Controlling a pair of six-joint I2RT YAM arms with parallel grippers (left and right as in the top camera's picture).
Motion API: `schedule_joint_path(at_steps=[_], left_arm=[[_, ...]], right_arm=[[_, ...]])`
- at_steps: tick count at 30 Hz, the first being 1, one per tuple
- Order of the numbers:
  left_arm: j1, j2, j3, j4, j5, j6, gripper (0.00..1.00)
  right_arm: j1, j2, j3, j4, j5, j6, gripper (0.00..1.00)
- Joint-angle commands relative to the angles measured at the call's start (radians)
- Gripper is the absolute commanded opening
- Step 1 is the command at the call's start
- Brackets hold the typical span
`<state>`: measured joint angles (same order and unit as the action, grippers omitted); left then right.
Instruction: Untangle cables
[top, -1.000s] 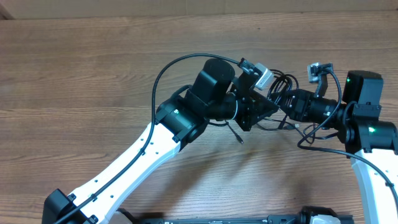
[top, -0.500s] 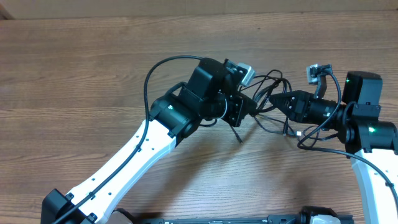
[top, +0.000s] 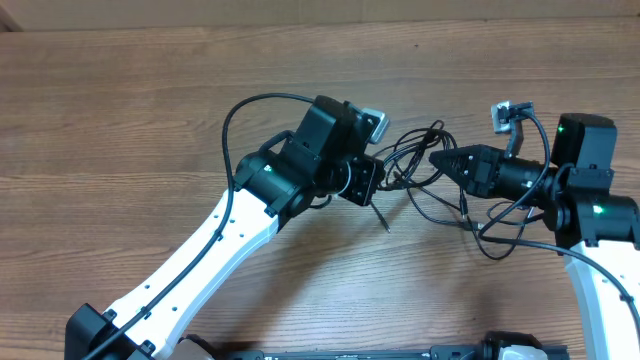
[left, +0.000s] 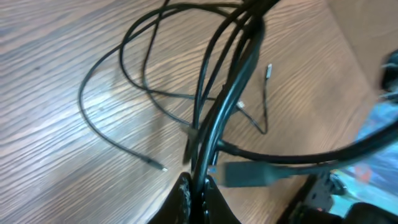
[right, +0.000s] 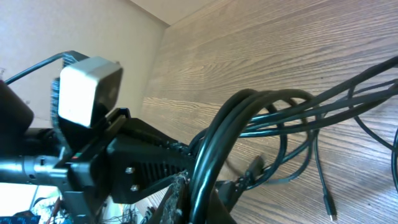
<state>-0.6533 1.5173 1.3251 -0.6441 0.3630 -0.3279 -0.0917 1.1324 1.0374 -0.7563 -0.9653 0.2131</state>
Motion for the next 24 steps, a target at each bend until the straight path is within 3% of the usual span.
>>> schedule_joint_path(at_steps=[1,10,14,16,17,24], left_arm=[[0.013,0.001,0.014,-0.026,-0.107,0.037,0.04],[0.013,0.001,0.014,-0.04,-0.124,0.048,0.04],[0.013,0.001,0.014,-0.031,-0.092,0.048,0.04],[0.013,0.001,0.014,-0.029,-0.092,0.048,0.04],[0.013,0.001,0.014,-0.029,-0.092,0.048,0.04],[0.013,0.001,0.014,0.001,-0.038,0.047,0.04]], right_arm=[[-0.005,-0.037,0.003,0.009,-0.025,-0.004,0.04],[-0.005,-0.039,0.003,0.01,-0.023,-0.005,0.04],[-0.005,-0.038,0.003,0.008,-0.004,-0.005,0.31],[-0.005,-0.038,0.003,0.006,0.001,-0.005,0.57],[-0.005,-0.039,0.003,0.005,0.003,-0.005,0.63],[-0.005,-0.038,0.003,-0.006,0.045,-0.005,0.68]])
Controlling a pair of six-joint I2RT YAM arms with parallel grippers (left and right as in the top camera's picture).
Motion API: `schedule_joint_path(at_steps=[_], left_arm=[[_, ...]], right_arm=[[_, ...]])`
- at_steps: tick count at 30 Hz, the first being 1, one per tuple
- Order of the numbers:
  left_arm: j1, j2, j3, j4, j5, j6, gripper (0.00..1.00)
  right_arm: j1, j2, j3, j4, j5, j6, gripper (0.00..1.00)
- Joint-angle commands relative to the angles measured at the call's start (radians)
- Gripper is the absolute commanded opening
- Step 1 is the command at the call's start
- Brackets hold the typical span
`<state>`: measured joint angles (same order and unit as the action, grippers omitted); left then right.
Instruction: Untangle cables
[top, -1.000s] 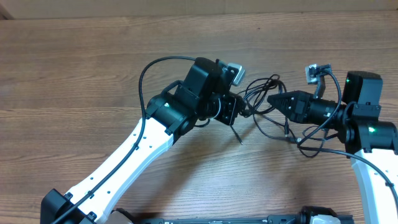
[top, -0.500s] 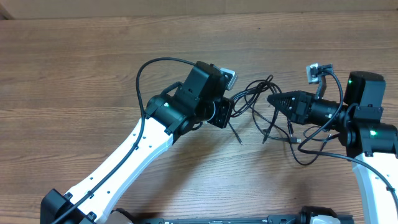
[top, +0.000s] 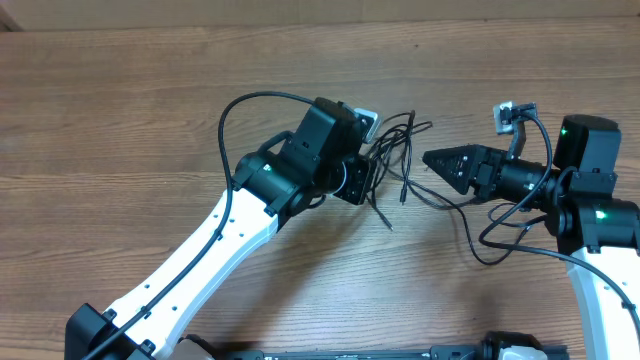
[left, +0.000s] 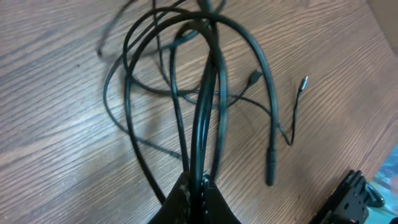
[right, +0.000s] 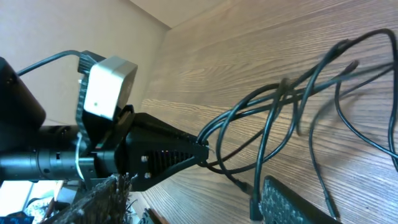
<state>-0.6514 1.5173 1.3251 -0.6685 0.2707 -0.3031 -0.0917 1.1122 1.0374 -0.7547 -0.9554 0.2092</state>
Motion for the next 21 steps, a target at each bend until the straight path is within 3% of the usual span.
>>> schedule_joint_path(at_steps=[1,6,11,16,21], left_arm=[[0.011,0.001,0.014,0.039,0.075,0.023,0.04],[0.014,0.001,0.014,0.107,0.144,0.006,0.04],[0.058,0.001,0.014,0.13,0.162,-0.145,0.04],[0.151,0.001,0.014,0.278,0.513,-0.177,0.04],[0.159,0.001,0.014,0.381,0.655,-0.179,0.04]], right_arm=[[-0.005,-0.018,0.003,-0.012,0.043,-0.001,0.68],[-0.005,-0.018,0.003,-0.042,0.101,-0.001,0.68],[-0.005,-0.018,0.003,-0.086,0.174,-0.005,0.68],[-0.005,-0.018,0.003,-0.096,0.193,-0.005,0.69],[-0.005,-0.018,0.003,-0.092,0.151,-0.007,0.69]])
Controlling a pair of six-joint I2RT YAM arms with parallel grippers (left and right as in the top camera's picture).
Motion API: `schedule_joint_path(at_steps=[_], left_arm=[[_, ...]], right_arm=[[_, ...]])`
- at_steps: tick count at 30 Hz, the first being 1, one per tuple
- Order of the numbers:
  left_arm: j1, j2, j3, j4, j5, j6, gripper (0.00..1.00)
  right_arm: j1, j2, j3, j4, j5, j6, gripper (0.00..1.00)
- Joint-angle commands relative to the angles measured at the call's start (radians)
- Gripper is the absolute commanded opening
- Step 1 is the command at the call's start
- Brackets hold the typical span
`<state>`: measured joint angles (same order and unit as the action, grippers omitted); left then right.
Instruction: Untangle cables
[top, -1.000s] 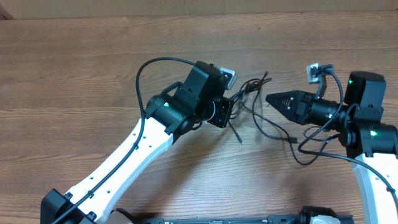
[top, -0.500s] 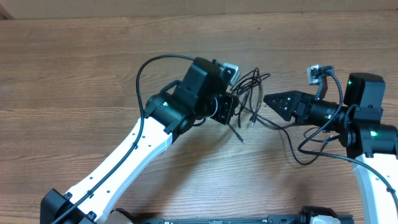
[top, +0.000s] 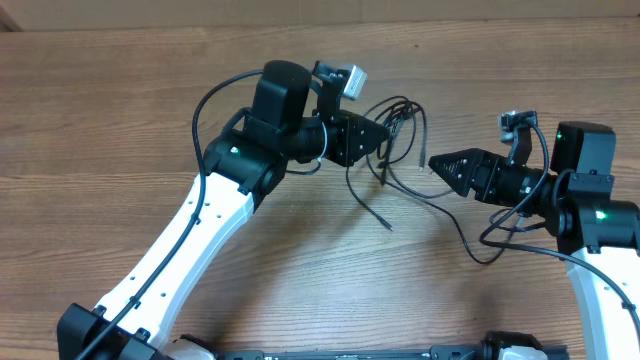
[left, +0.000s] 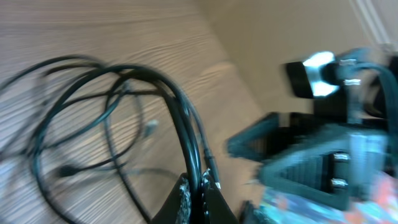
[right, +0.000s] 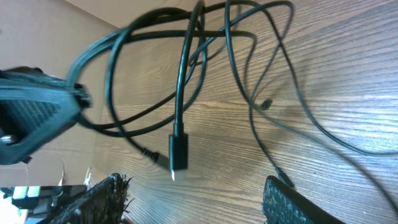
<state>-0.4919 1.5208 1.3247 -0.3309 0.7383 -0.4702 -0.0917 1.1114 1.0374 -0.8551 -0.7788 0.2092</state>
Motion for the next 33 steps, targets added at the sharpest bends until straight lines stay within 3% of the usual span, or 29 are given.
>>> schedule_joint_path(at_steps=[1,9,17,24,33], left_arm=[[-0.002,-0.003,0.014,0.05,0.198,-0.015,0.04],[-0.016,-0.003,0.014,0.161,0.339,-0.128,0.04],[-0.125,-0.003,0.014,0.269,0.369,-0.205,0.04],[-0.165,-0.004,0.014,0.393,0.512,-0.253,0.04],[-0.117,-0.055,0.014,0.481,0.52,-0.264,0.04]], right_arm=[[-0.005,-0.017,0.003,0.012,-0.036,-0.014,0.69],[-0.005,-0.016,0.003,0.038,-0.056,-0.031,0.73],[-0.005,0.011,0.003,0.096,-0.043,-0.031,0.77],[-0.005,0.098,0.003,0.124,0.145,-0.031,0.79],[-0.005,0.209,0.003,0.077,0.338,-0.032,0.88]])
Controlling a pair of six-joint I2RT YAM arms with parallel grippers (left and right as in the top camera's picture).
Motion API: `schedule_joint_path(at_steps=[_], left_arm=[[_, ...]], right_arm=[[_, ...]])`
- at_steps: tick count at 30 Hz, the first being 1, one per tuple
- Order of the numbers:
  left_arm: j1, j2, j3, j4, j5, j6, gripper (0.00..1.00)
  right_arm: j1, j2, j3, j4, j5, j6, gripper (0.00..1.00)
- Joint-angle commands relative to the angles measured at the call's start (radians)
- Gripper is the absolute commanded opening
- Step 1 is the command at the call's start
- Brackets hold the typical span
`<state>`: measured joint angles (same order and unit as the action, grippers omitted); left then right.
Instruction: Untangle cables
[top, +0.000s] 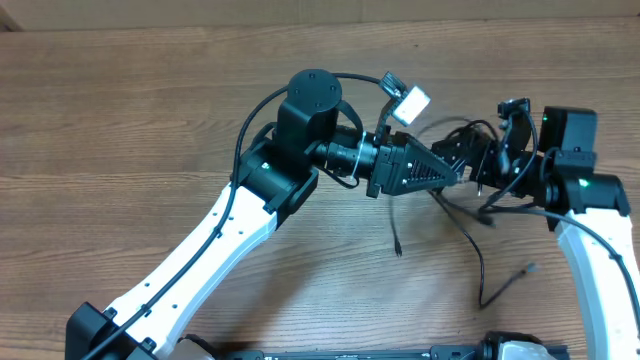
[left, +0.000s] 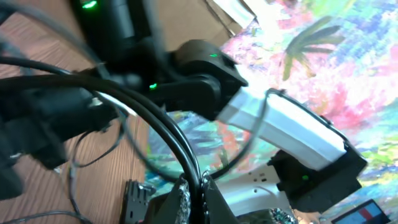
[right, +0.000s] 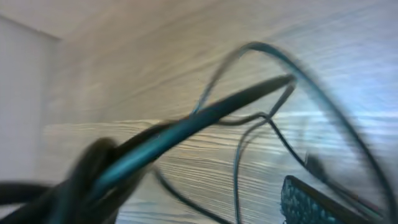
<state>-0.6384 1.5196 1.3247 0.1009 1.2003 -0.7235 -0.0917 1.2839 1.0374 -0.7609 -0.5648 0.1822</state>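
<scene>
Several thin black cables (top: 470, 232) hang in a tangle between the two arms, loose ends trailing on the table (top: 120, 120). One plug end (top: 398, 247) lies mid-table, another (top: 527, 268) at the right. My left gripper (top: 452, 178) reaches far right, shut on a thick black cable (left: 180, 140) with the jaws pinched tight (left: 200, 186). My right gripper (top: 468, 163) meets it tip to tip. In the blurred right wrist view its jaws stand open (right: 205, 202), one finger pad (right: 314, 204) shows, and a cable bunch (right: 186, 124) crosses in front.
The right arm's white link (left: 292, 127) fills the left wrist view, close to my left gripper. The left arm (top: 250, 215) lies diagonally across the wooden table. A cable loop (top: 482, 290) sags toward the front right edge.
My left gripper, still shut on the cables, has moved right from the table's far middle to touch tips with the right gripper. The cable ends now trail further right. The right gripper stays open.
Both grippers first gripped the cable bunch close together at mid-table. Then the right gripper stood open and apart while the left kept the bunch. The left then held it farther back, and now holds it against the right gripper.
</scene>
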Motion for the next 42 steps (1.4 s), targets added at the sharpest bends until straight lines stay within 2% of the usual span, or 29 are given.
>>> schedule_joint_path(at_steps=[1,13,21,25,27,29,34,37,38,40,41,42], left_arm=[[0.048,-0.064,0.014,0.062,0.058,-0.012,0.04],[0.357,-0.158,0.014,0.037,0.136,-0.015,0.04],[0.461,-0.157,0.014,-0.055,0.116,0.09,0.04],[0.502,-0.157,0.014,-0.25,-0.001,0.22,0.04],[0.521,-0.157,0.014,-0.459,-0.196,0.317,0.04],[0.535,-0.157,0.014,-0.543,-0.291,0.325,0.04],[0.65,-0.166,0.014,-0.484,-0.211,0.306,0.04],[0.692,-0.168,0.014,-0.489,-0.191,0.29,0.04],[0.698,-0.167,0.014,-0.502,-0.188,0.291,0.13],[0.698,-0.167,0.014,-0.539,-0.191,0.323,0.56],[0.698,-0.167,0.014,-0.566,-0.204,0.345,0.7],[0.697,-0.167,0.014,-0.591,-0.228,0.358,0.75]], right_arm=[[-0.005,0.048,0.003,-0.024,0.124,-0.005,0.88],[-0.005,0.063,0.003,-0.037,0.119,-0.012,0.9],[-0.005,0.063,0.003,-0.037,0.115,-0.011,0.9],[-0.005,0.062,0.003,-0.034,0.074,-0.012,0.93],[-0.005,0.062,0.003,-0.025,0.009,-0.034,0.93],[-0.005,0.062,0.003,-0.028,0.015,-0.035,0.94],[-0.005,0.062,0.003,-0.061,0.117,-0.034,0.94],[-0.005,0.062,0.003,-0.06,0.092,-0.034,0.94],[-0.005,0.062,0.003,-0.057,0.07,-0.034,0.94],[-0.005,0.062,0.003,-0.053,0.018,-0.035,0.94],[-0.005,0.062,0.003,-0.053,-0.02,-0.035,0.94],[-0.005,0.062,0.003,-0.053,-0.043,-0.035,0.94]])
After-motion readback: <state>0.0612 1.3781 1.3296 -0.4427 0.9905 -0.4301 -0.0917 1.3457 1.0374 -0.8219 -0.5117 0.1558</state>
